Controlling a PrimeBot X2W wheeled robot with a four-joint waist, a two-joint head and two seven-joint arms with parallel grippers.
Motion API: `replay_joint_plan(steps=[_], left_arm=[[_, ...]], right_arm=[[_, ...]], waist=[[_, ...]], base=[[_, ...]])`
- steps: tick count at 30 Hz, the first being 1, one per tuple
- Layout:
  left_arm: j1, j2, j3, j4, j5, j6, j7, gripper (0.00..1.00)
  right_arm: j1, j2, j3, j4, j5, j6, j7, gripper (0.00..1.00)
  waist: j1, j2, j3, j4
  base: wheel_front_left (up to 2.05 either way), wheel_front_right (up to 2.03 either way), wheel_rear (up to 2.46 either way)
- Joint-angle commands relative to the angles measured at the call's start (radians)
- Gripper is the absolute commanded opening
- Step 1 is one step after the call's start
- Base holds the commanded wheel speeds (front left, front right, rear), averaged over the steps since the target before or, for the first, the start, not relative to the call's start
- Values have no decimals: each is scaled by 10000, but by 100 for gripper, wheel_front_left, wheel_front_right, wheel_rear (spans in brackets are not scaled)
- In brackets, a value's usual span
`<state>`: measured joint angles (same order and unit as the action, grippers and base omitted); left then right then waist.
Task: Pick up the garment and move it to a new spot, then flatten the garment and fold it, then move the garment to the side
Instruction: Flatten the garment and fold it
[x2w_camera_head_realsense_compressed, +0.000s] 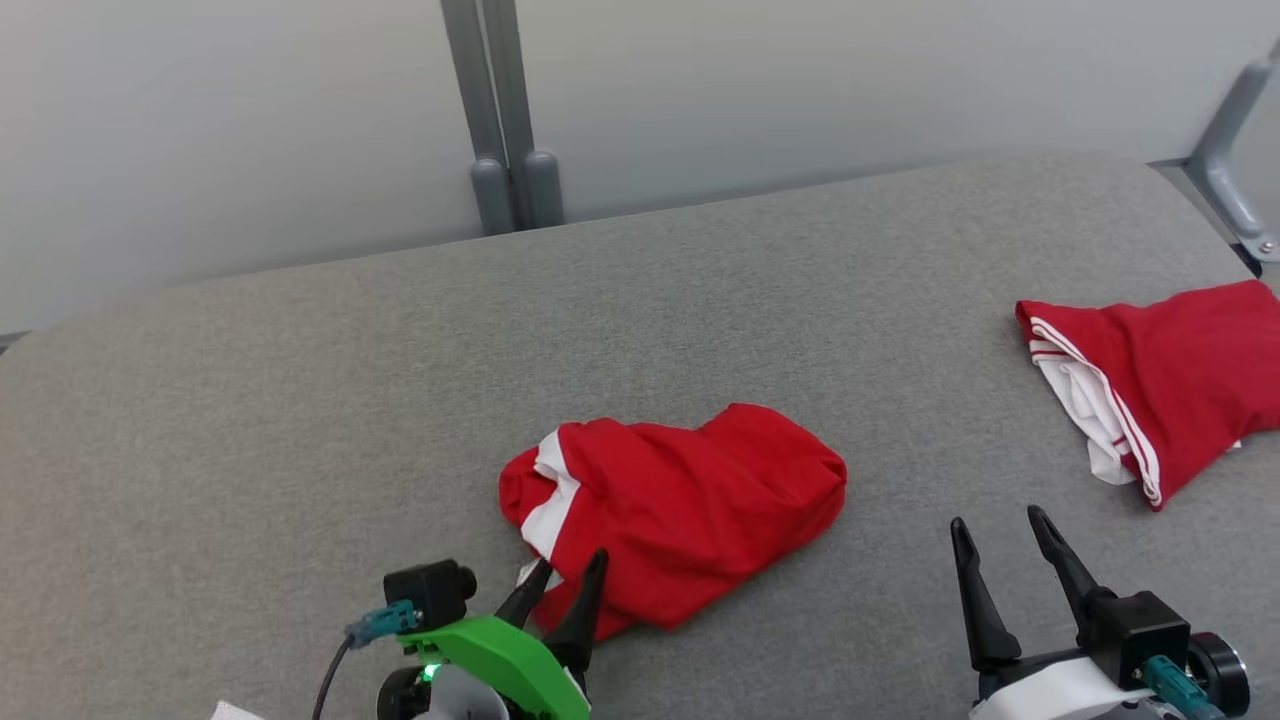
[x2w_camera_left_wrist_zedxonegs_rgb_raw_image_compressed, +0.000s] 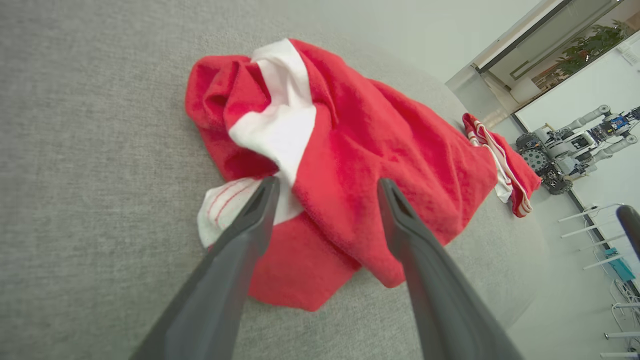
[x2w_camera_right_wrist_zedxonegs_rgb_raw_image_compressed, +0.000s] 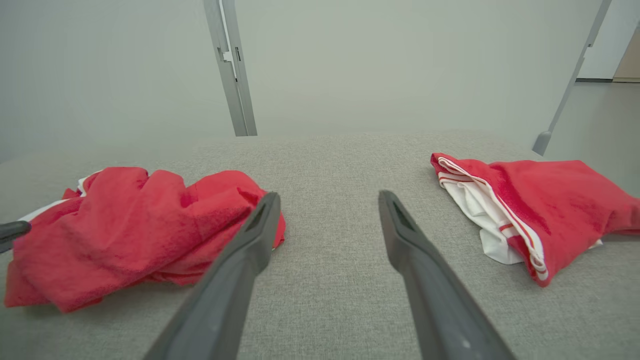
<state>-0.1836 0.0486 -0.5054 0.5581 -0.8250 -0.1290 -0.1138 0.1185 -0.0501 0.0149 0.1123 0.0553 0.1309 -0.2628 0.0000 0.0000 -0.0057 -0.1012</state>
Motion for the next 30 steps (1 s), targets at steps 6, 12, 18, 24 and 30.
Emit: replay_joint_plan(steps=[6, 12, 18, 24, 30], left_arm=[[-1124, 40, -347, 1250, -996, -25, -60, 0], [-2137, 487, -98, 1019, -1263, -26, -937, 0], [-3692, 1225, -320, -398, -882, -27, -1214, 0], [-5696, 1667, -964, -1325, -956, -27, -733, 0], [-7007, 1989, -2363, -1383, -785, -27, -354, 0]], right_arm=[[-146, -13, -61, 29, -36, -2, -26, 100], [-100, -13, -149, 28, 39, -2, -28, 100], [-121, -14, -109, 36, 58, -4, -26, 100], [-209, -14, 53, 93, 63, -2, -28, 100], [-454, -14, 215, 173, -28, -2, -26, 100]], waist=[[0, 0, 350, -986], [0, 0, 285, -1081], [0, 0, 201, -1023], [0, 0, 223, -953], [0, 0, 230, -1224]], base=[[0, 0, 0], [0, 0, 0], [0, 0, 0], [0, 0, 0], [0, 0, 0]])
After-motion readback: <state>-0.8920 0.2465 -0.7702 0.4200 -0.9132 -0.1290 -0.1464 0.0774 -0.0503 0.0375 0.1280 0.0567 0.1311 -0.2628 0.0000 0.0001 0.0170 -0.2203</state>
